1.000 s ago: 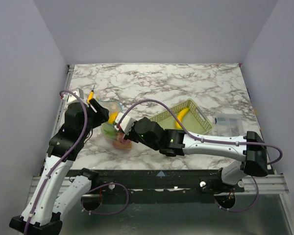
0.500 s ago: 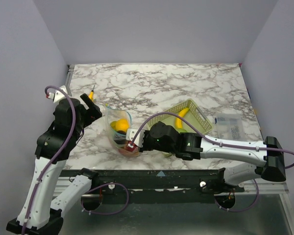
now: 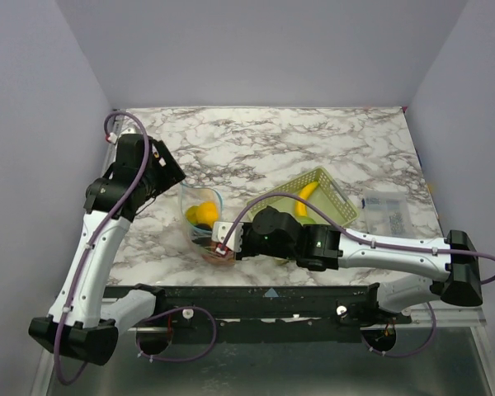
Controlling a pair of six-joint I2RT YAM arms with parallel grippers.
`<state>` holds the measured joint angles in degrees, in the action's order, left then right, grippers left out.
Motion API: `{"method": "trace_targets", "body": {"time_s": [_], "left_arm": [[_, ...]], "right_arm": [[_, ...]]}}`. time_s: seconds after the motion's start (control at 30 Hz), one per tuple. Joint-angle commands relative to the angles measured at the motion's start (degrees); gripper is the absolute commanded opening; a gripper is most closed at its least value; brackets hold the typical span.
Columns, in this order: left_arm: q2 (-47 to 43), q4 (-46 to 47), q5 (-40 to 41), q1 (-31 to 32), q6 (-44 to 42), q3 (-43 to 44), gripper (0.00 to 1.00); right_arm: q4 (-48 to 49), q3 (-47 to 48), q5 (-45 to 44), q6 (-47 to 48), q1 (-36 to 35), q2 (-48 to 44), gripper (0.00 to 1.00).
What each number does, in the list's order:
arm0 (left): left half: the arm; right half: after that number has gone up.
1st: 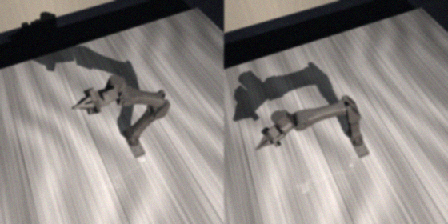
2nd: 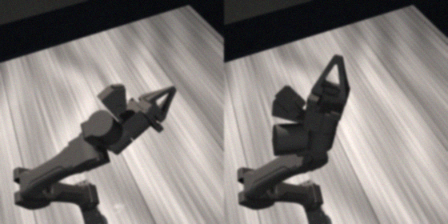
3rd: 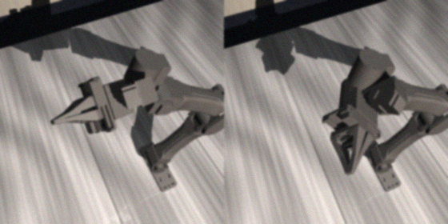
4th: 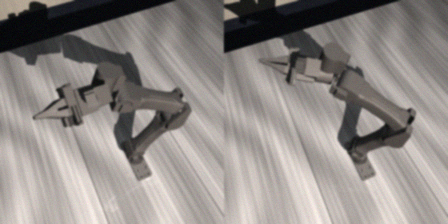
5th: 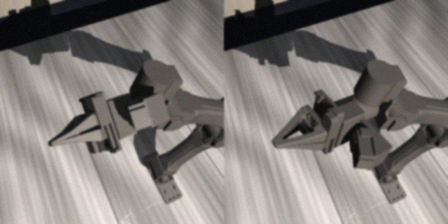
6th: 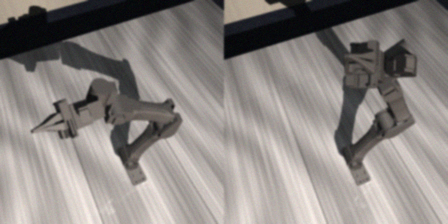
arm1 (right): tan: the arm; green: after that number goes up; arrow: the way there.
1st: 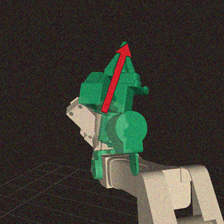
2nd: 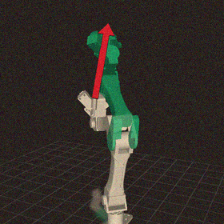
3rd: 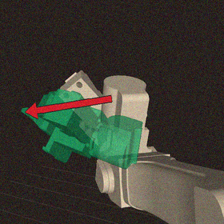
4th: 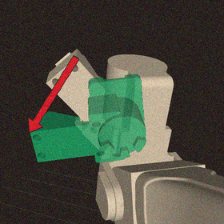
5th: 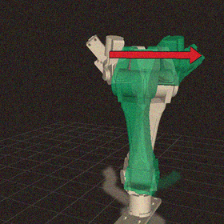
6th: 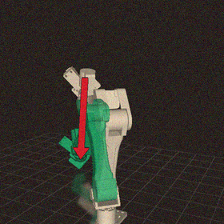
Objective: Place the food in the zip-top bag and seal the zipper
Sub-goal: Zip the zipper food storage bag at the center of the board.
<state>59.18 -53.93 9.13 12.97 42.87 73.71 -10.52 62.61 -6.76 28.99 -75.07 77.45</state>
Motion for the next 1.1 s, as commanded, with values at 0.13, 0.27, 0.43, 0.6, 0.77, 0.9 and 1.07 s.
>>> {"method": "trace_targets", "body": {"time_s": [0.13, 0.27, 0.43, 0.6, 0.77, 0.9, 1.07], "left_arm": [[3.3, -0.9, -7.6, -0.7, 8.9, -2.5, 0.7], [5.5, -0.9, -6.5, -0.7, 9.7, -0.3, 0.56], [6.2, -2.1, -2.7, -1.1, 8.6, 1.5, 0.25], [2.4, -2.9, -1.6, -3.4, 10.1, 0.5, 0.03], [-4.2, -4.5, 2.5, -8.1, 11.1, -1.7, 0.0], [-11.3, -0.7, -2.5, -8.8, 15.2, -8.6, 0.0], [-14.7, -1.0, -8.3, -8.8, 20.2, -13.3, 0.0]], "right_arm": [[-2.4, 0.9, -2.5, 2.2, -0.6, 1.4, 0.0], [-3.0, 0.9, -3.7, 2.6, -1.1, 1.6, 0.0], [-4.4, 1.1, -6.4, 3.3, -1.6, 1.6, 0.01], [-2.8, -1.4, -11.4, 4.0, -1.7, 0.1, 0.0], [-0.8, -5.1, -13.7, 1.9, -0.9, -4.6, 0.0], [0.5, -6.2, -12.0, -5.5, -0.5, -6.3, 0.01], [-1.8, 2.9, -4.4, -24.1, -0.6, -2.7, 0.6]]}}
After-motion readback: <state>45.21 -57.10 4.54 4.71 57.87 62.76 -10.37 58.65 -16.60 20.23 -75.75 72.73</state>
